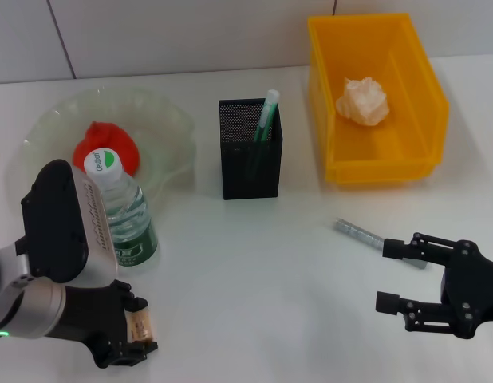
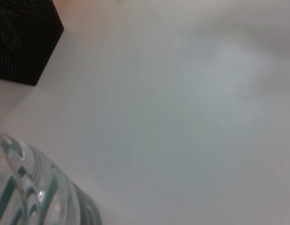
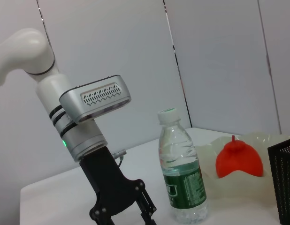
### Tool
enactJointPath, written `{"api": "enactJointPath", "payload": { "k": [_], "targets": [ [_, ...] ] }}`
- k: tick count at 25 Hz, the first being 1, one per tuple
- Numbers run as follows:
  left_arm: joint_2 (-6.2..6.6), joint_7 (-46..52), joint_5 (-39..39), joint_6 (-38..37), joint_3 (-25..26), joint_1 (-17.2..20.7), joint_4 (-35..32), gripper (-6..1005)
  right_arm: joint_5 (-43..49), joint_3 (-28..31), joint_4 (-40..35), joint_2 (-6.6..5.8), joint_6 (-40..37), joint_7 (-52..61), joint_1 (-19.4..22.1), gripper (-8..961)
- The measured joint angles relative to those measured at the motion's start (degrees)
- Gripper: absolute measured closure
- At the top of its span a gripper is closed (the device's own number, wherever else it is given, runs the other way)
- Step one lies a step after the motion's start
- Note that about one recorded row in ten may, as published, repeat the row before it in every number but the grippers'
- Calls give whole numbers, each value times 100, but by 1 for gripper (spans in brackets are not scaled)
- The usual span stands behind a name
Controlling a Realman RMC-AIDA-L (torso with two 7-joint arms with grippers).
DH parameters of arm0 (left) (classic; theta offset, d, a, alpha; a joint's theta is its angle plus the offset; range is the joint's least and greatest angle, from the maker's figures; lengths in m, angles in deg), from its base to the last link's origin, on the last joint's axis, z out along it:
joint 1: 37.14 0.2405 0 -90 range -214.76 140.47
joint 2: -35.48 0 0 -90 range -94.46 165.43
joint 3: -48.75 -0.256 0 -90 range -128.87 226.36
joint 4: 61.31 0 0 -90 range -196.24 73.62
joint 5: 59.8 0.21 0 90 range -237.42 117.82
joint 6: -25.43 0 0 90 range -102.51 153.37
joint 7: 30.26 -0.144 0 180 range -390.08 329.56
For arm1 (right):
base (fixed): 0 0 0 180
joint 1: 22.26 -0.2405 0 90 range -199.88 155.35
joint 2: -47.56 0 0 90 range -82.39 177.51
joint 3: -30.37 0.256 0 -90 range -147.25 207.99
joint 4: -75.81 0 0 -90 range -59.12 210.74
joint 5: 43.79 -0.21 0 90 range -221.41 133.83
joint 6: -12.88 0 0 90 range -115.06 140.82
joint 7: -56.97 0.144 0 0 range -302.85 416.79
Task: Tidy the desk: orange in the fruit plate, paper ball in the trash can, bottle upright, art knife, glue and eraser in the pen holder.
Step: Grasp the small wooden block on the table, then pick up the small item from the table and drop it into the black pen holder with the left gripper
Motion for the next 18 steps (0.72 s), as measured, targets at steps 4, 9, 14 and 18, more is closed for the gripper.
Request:
{"api": "enactJointPath", "payload": {
  "k": [4, 9, 14, 18],
  "targets": [
    [0, 47, 6, 17, -1, -85, 84, 476, 0, 0, 0, 0, -4, 1, -1, 162],
    [4, 68, 8, 13, -11, -118, 100, 519, 0, 0, 0, -1, -4, 25, -1, 162],
    [10, 33, -51, -57, -19, -106, -19, 573, 0, 13, 6, -32, -4, 45, 16, 162],
    [16, -222, -504, -223, -34, 46, -501, 595, 0, 134, 13, -57, 22, 47, 61, 163]
  ]
}}
